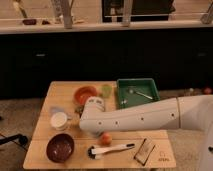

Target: Place apple in paper cup

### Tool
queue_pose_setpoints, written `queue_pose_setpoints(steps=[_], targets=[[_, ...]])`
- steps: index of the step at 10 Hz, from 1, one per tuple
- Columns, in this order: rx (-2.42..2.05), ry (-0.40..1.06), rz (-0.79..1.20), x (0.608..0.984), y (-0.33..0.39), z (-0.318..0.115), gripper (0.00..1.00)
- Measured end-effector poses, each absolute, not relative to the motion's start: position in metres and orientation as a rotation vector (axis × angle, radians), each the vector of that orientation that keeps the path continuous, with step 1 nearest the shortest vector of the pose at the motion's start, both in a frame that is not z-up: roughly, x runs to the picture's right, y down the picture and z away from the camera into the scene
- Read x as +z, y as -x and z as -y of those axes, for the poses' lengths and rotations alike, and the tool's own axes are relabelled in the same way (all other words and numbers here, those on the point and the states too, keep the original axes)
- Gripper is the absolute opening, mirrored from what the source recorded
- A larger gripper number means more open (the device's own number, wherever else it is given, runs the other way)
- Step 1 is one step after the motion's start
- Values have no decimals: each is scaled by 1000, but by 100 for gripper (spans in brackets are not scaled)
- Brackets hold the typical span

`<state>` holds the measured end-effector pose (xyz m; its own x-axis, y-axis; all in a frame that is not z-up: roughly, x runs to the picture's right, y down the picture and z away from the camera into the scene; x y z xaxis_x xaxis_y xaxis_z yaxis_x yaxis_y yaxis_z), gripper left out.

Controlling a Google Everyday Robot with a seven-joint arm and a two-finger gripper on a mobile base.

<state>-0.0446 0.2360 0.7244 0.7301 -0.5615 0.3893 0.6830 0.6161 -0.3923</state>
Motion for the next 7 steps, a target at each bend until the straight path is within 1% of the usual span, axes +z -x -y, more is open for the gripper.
queue_pose_setpoints(steps=[1,2,4,5,6,7], targets=[[-728,555,215,721,34,-233,42],[-730,562,201,719,30,-232,50],[-724,556,203,710,22,-230,72],[-714,552,216,708,16,-231,78],[-715,541,236,707,13,-232,80],[-728,548,257,709,11,-235,80]])
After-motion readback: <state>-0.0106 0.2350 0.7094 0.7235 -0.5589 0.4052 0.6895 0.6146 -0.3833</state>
